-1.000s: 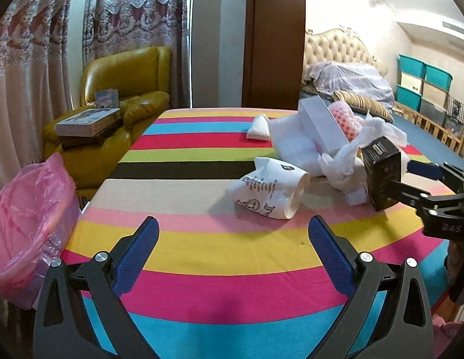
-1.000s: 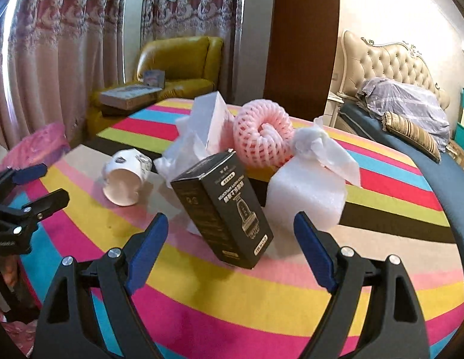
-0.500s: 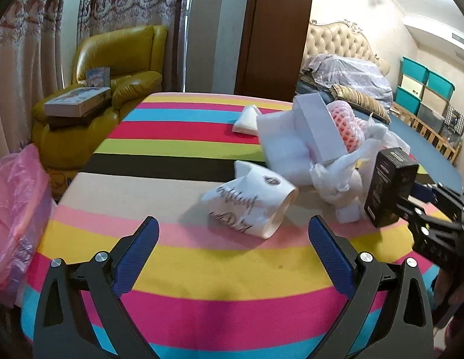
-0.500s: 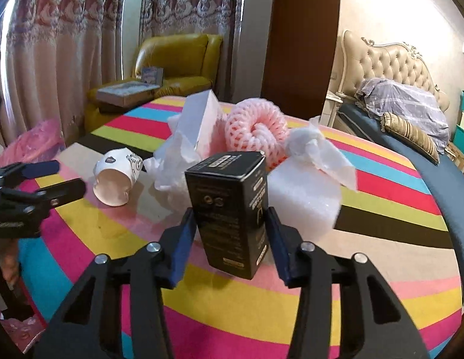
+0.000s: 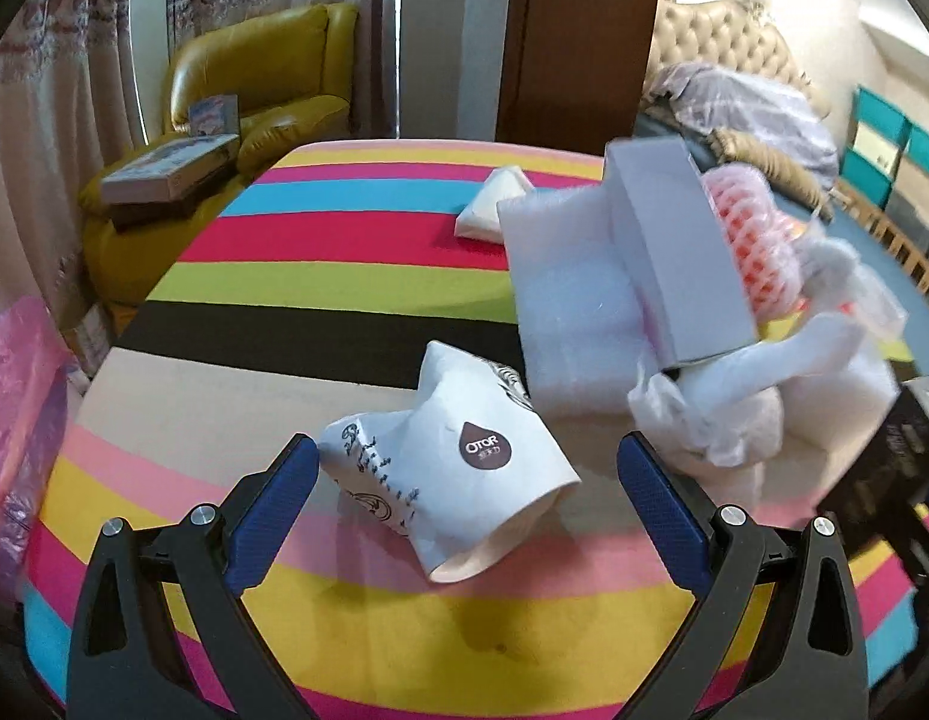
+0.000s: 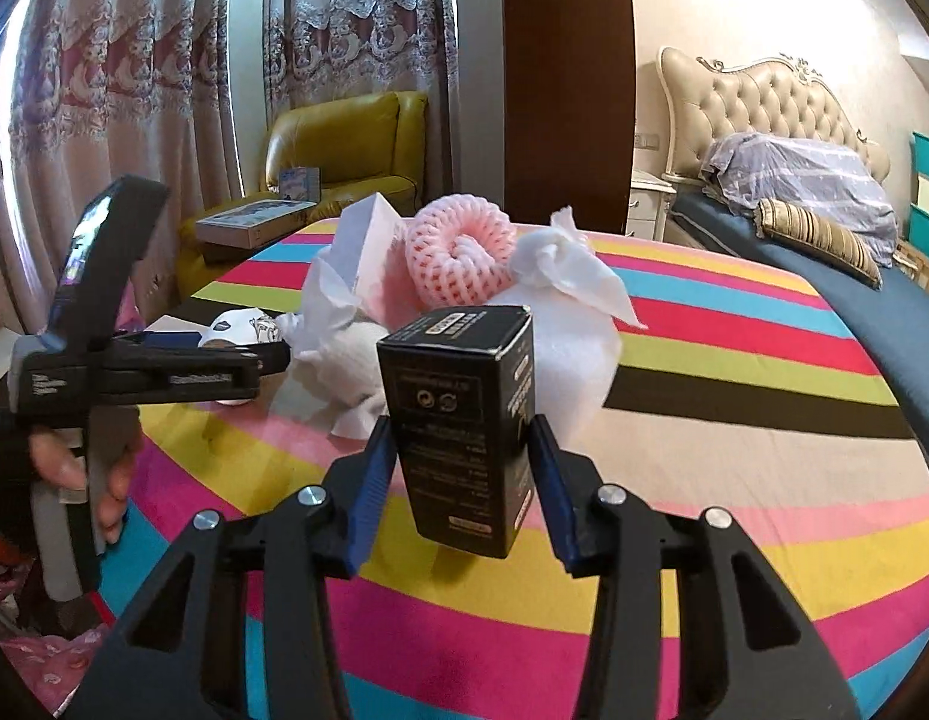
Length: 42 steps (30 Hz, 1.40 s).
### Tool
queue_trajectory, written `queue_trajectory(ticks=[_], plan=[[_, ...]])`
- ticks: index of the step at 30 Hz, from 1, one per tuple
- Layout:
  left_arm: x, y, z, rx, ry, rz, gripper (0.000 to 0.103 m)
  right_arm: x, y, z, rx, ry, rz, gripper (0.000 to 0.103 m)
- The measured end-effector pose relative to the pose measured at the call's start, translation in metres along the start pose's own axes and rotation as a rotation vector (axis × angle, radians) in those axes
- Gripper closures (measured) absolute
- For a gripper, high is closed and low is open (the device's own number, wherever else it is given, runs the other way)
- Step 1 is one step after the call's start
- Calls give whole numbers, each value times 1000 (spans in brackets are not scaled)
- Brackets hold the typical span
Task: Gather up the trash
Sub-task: 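Grasp the white paper cup with the left gripper while the right grasps the black box, then carry the paper cup to the bin and release it with the left gripper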
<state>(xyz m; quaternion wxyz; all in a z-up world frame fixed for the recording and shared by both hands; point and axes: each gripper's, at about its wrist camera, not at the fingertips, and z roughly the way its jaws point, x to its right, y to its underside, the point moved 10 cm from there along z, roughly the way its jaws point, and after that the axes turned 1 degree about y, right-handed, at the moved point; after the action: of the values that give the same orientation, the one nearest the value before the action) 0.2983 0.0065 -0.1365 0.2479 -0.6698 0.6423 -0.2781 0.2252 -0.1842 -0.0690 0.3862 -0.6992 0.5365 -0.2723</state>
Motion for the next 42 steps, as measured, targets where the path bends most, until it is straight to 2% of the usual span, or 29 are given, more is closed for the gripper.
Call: queue_trajectory(ticks=[1, 2, 4, 8, 11, 16, 28, 42], plan=[[0, 2, 1, -7, -10, 6, 29, 1, 2, -1, 0, -3, 6, 59], [1, 5, 2, -21, 4, 6, 38, 1, 3, -2, 0, -5, 10, 59], [1, 7, -5, -5, 31, 2, 41, 2, 6, -4, 2, -12, 19, 59], [3, 6, -30, 89, 15, 44, 42, -4, 9, -7, 8, -21, 13, 59], [4, 12, -45, 122, 12, 60, 42, -9, 8, -9, 12, -32, 6, 59], [2, 28, -65, 158, 24, 46, 42, -15, 10, -11, 12, -35, -10, 59], [-9, 41, -85, 225, 13, 74, 42, -30, 11, -13, 11, -46, -46, 59], [-32, 54, -111, 286, 3, 85, 41, -68, 11, -21, 14, -97, -125, 59]])
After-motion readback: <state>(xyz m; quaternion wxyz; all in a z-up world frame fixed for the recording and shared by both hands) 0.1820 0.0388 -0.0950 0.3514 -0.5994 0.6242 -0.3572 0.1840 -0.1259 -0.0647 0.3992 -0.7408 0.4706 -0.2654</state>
